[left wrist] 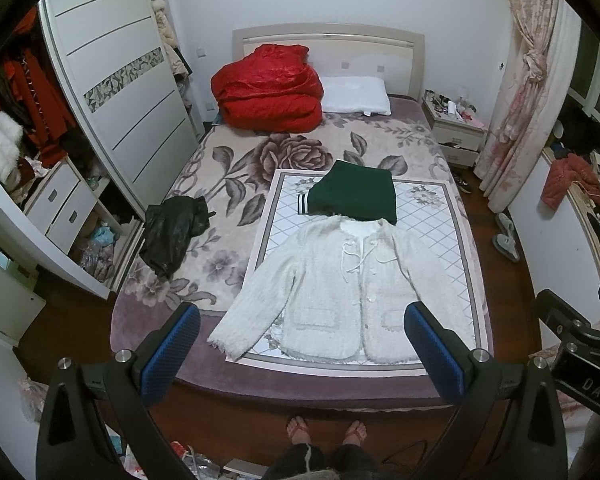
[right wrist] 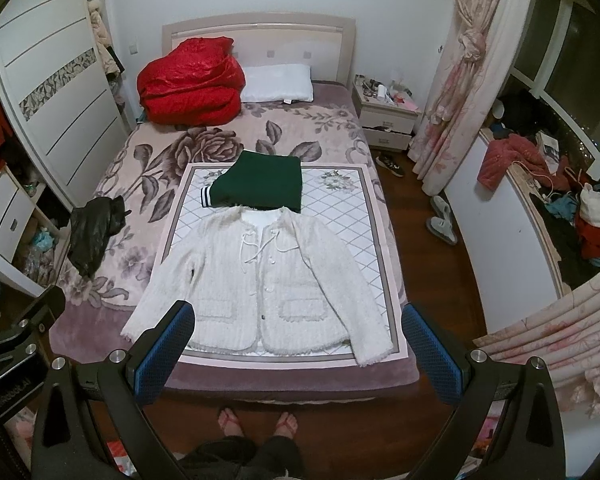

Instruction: Fold large clothes

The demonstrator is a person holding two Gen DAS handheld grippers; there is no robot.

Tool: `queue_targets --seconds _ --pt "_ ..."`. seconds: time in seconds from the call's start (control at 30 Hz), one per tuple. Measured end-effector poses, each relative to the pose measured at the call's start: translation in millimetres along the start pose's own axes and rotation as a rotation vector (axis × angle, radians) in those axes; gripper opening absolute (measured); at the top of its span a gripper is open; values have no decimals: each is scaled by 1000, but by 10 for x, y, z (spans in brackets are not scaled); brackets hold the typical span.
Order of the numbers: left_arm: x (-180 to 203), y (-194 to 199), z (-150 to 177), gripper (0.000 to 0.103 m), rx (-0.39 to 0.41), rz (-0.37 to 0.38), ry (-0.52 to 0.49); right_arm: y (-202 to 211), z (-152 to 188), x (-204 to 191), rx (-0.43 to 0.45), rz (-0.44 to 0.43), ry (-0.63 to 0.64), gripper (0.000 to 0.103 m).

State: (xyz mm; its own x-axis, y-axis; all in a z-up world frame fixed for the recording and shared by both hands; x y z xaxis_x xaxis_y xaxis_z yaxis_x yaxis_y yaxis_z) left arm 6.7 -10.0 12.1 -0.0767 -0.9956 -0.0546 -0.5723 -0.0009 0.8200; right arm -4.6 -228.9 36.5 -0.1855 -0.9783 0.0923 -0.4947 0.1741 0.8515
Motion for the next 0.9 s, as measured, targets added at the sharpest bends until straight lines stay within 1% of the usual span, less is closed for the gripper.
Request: queue_targets --seconds 0.17,0.5,0.53,0.9 --pt "-2 21 -1 103 2 0 2 -28 32 -39 1 2 0 103" --pt "1 53 -2 103 7 1 4 128 -107 25 1 -3 1 103" --pt "-7 46 4 103 7 0 2 102 -64 2 2 -3 -1 103" --pt "-5 46 3 103 8 1 3 100 -36 -12 4 -4 2 103"
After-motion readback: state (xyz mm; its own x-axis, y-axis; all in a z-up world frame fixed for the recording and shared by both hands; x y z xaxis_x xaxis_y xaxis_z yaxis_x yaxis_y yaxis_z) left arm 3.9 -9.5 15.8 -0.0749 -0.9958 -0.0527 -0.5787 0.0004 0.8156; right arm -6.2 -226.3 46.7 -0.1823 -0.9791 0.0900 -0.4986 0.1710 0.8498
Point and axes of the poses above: each gripper's, at about its wrist camera, not at the fingertips, and y roughly against the way its jaws point, x to its right, z to its underside, the point moved 2 cm from there along -y, roughly the way its jaws point
